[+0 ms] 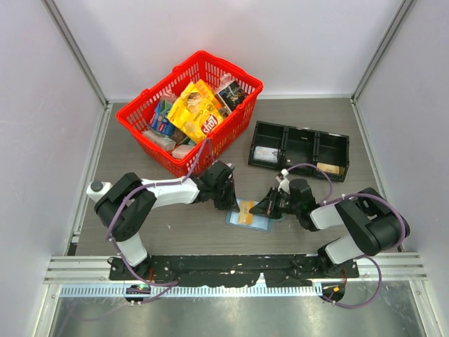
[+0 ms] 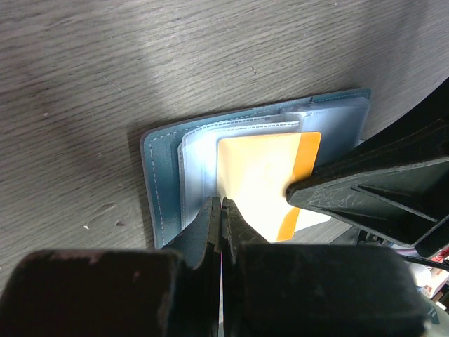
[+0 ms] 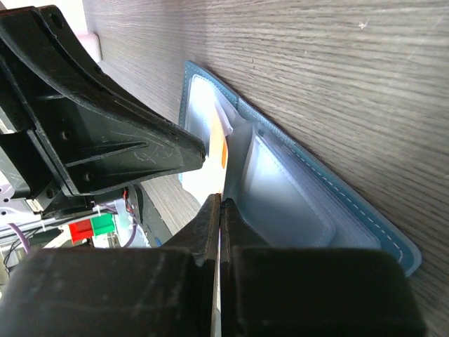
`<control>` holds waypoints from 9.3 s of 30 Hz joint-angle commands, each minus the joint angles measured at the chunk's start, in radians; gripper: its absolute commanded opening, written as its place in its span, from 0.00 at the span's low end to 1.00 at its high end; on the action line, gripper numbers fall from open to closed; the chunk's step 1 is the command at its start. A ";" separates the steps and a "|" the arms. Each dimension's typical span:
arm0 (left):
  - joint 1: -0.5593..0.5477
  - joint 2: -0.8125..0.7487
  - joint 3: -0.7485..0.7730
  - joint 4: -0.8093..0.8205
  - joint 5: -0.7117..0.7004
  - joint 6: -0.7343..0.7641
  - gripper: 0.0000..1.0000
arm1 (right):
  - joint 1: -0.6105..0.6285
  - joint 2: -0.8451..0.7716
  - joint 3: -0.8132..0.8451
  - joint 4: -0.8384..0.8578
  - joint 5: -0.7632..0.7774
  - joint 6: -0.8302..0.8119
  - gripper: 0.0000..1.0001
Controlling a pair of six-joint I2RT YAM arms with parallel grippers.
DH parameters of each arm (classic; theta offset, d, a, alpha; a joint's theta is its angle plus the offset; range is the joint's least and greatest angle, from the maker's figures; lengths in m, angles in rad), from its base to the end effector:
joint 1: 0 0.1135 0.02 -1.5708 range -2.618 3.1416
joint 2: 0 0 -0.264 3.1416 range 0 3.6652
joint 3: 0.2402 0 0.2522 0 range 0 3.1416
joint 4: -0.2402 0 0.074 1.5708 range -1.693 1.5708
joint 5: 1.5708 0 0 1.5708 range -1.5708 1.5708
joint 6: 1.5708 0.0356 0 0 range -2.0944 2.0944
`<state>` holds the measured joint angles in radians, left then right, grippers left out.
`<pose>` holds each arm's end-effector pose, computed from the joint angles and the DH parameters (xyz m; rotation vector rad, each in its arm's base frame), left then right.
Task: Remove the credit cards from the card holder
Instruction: Remove the credit card from the card holder, then place the credit card in the storage box, then remove the credit card from the card holder.
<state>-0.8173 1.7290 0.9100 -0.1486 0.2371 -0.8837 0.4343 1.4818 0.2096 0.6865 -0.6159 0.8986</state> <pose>0.2226 -0.2495 0.1468 0.0107 2.7890 -0.8707 0.1835 0.1078 0.1030 0.1510 2.3904 1.3736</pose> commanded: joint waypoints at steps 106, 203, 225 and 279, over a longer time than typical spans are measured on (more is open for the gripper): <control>0.336 -0.876 0.101 -0.376 -0.690 0.457 1.00 | -0.506 -0.187 0.383 -0.456 1.122 0.293 0.65; -0.295 0.001 0.245 -0.347 -0.591 0.138 0.05 | 0.144 -0.442 0.229 -0.726 0.398 -0.145 0.60; -0.296 -0.002 0.239 -0.344 -0.581 0.134 0.03 | 0.144 -0.433 0.182 -0.536 0.260 -0.115 0.50; -0.175 -0.039 0.168 -0.263 -0.332 0.141 0.06 | 0.030 -0.239 0.004 -0.232 0.140 -0.104 0.41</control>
<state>-0.9909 1.7100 1.0798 -0.4229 -0.0860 -0.7647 0.4690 1.2419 0.2188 0.4168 -0.4614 0.8040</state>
